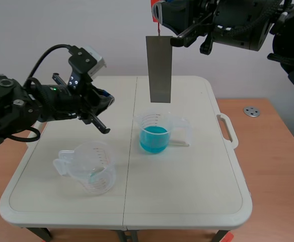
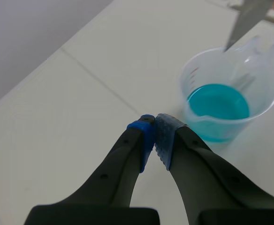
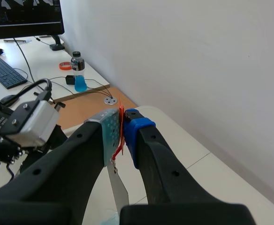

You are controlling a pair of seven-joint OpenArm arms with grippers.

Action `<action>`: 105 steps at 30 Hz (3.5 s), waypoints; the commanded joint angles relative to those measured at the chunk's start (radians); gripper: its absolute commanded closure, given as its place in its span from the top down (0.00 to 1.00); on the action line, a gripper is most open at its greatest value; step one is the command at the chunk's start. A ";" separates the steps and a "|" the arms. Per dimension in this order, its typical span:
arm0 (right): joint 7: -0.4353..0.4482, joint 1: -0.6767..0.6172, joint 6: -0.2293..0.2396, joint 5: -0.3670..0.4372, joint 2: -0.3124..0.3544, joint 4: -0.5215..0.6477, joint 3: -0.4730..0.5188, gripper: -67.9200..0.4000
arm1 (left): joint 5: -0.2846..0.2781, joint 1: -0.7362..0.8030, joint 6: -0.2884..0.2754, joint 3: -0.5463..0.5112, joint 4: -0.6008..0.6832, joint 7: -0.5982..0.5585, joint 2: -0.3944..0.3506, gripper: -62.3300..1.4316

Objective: Hold the metal plate by the orange handle, dip it into the blue solution, take it out and point at it, then put the plate back in the beaker on the left.
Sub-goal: 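Lower the plate into the blue solution, then hold the plate still in the solution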

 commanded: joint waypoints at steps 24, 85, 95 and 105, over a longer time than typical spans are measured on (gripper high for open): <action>0.010 0.026 0.000 0.010 -0.023 0.014 0.001 0.02 | -0.161 0.978 0.337 -0.677 0.330 -0.124 -0.406 0.07; 0.146 0.025 0.012 -0.235 -0.147 -0.425 -0.033 0.02 | -0.016 1.470 0.259 -0.367 0.254 -0.192 -0.185 0.07; 0.154 0.023 0.012 -0.290 -0.147 -0.446 -0.033 0.02 | -0.016 1.470 0.259 -0.367 0.254 -0.192 -0.184 0.07; 0.154 0.023 0.012 -0.290 -0.147 -0.446 -0.033 0.02 | -0.016 1.470 0.259 -0.367 0.254 -0.192 -0.184 0.07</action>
